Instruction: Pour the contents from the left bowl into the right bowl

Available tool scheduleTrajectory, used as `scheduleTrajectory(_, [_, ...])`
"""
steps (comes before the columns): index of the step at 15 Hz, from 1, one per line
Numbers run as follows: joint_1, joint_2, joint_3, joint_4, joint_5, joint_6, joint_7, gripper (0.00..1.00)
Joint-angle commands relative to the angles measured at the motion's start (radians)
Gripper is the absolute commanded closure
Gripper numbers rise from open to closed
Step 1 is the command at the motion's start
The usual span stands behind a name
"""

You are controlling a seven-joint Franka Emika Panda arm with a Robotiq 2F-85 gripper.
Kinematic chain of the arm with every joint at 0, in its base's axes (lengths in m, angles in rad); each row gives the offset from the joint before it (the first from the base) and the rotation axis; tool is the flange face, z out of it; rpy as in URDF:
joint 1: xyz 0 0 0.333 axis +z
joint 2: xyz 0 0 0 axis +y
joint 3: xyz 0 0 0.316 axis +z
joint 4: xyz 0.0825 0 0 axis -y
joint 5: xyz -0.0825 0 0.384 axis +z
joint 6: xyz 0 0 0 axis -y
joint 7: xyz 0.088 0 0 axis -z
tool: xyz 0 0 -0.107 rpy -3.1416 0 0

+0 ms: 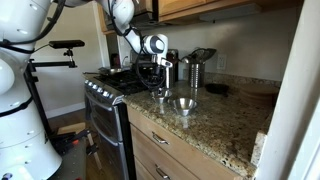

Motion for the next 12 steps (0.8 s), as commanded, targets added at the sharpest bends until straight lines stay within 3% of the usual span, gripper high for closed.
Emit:
scheduleTrajectory(1, [0.009,0.001,-0.009,0.003,0.005,-0.002,-0.003,0.00])
scheduleTrajectory(12, [0.004,-0.002,-0.014,-0.005,0.005,0.010,0.000,0.00])
